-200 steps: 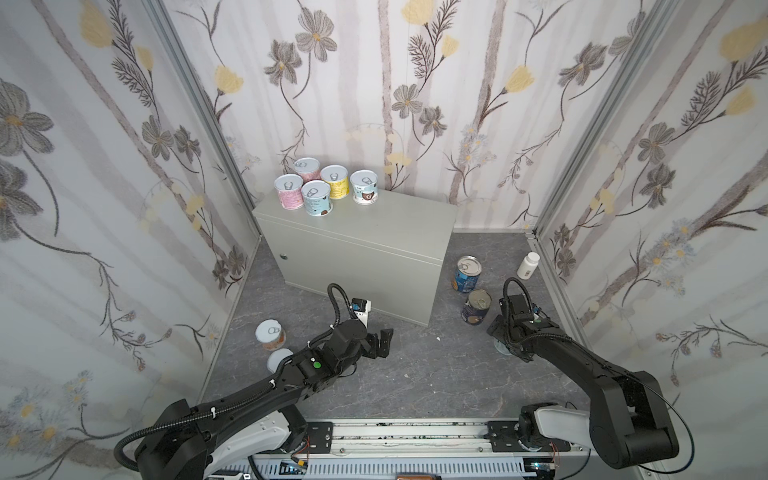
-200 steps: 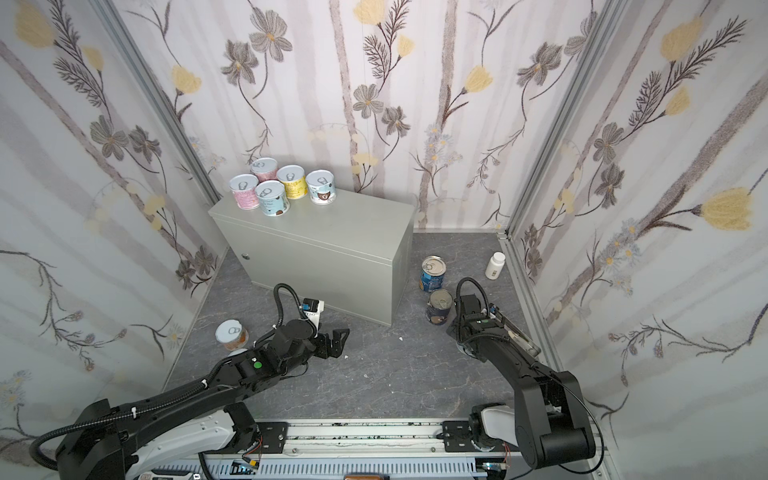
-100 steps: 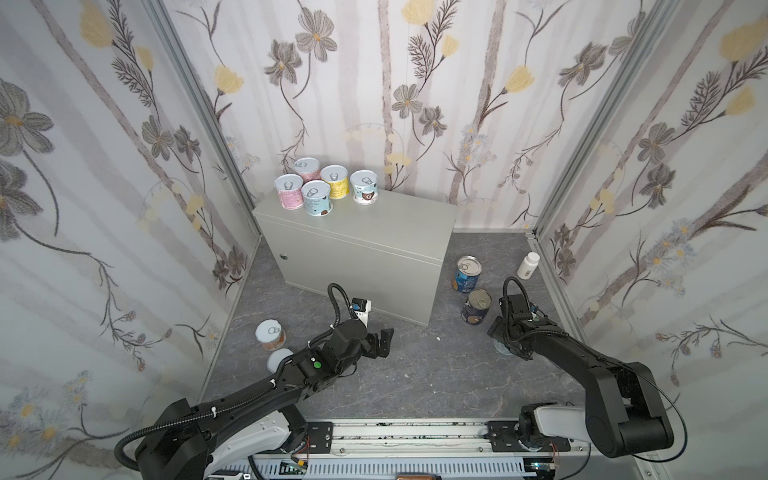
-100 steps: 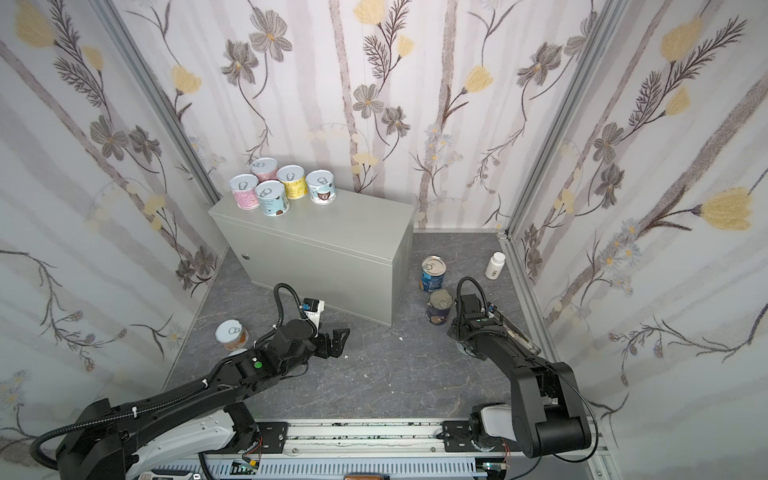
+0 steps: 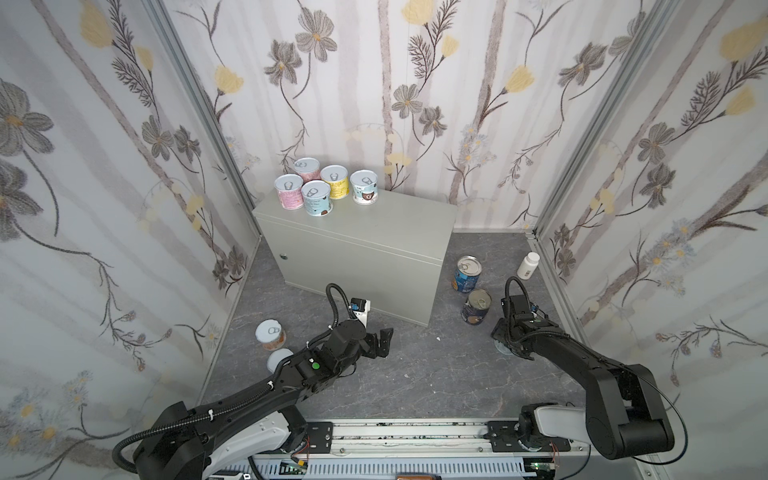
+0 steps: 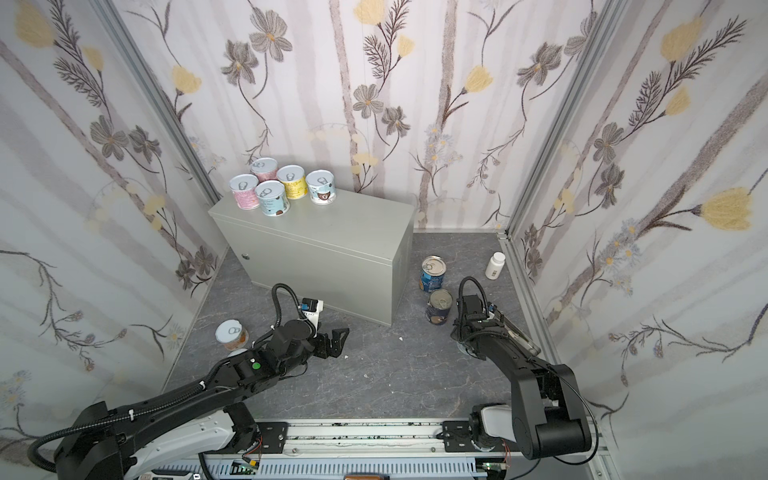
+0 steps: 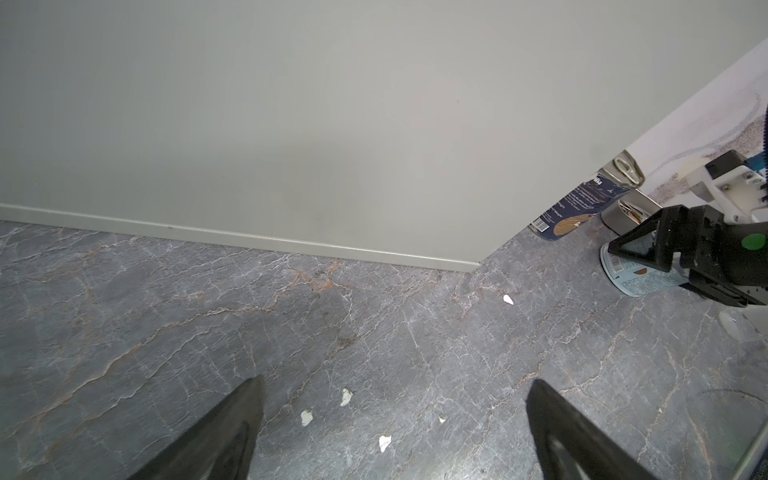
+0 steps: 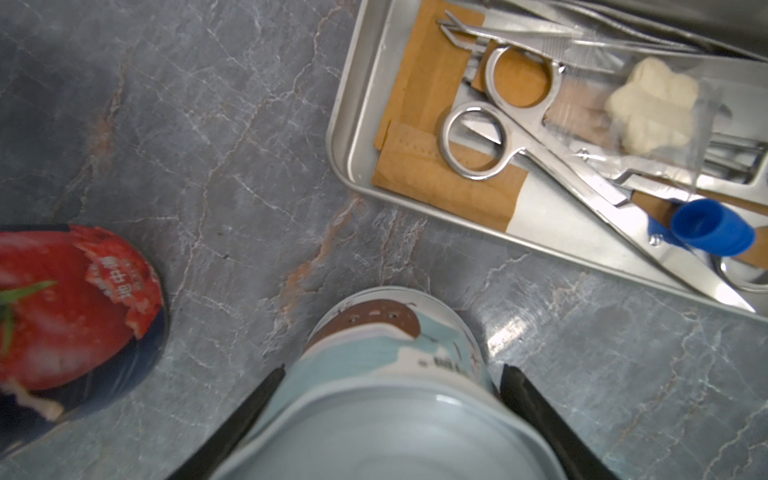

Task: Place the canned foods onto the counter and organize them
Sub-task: 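Close right gripper on the white-lidded can and lift it off the floor, then carry the white-lidded can with right gripper up over the cabinet top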

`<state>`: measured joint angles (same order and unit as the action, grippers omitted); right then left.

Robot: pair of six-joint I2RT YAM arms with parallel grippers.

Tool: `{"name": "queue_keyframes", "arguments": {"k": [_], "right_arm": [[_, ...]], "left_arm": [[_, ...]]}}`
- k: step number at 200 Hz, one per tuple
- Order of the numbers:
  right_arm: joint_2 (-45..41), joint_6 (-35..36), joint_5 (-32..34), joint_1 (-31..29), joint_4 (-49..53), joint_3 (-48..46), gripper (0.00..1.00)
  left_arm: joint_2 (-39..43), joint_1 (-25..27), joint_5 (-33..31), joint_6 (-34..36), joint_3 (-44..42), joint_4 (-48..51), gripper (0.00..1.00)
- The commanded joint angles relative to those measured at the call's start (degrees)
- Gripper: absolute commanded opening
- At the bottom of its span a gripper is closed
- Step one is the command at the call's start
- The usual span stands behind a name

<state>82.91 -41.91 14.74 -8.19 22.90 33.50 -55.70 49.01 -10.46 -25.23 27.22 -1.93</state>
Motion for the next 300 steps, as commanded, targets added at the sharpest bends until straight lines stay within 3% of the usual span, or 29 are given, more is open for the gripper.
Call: {"name": "queue_keyframes", "arguments": {"k": [1,44,78,134,226,300], "right_arm": [[-1.66,2.01,-0.34,-0.57,-2.65,0.27,0.57],[-9.01,7.92,-4.72,-1.04,-3.78,-0.04,0.53],[-14.31,15.59,-12.90,-1.44,-1.44,3.77,0.51],[-14.73,22.79,-15.95,-5.41,11.27,22.24,0.48],[0.14,31.54,-17.76,-12.11,31.88,62.96,0.49],[12.50,33.03,-14.10,-17.33,37.68,82.61,0.48]], "left_arm": [[0.16,0.00,-0.70,0.75,-0.24,-2.11,1.00],[0.99,-0.51,-1.01,1.59,0.61,-1.24,1.00],[1.63,-0.87,-1.12,2.35,2.23,0.49,1.00],[0.72,-1.32,-2.71,3.69,5.23,3.44,1.00],[-0.29,-1.66,-6.00,6.31,12.24,7.55,1.00],[-4.49,-1.92,-6.45,7.83,16.78,8.59,1.00]]}}
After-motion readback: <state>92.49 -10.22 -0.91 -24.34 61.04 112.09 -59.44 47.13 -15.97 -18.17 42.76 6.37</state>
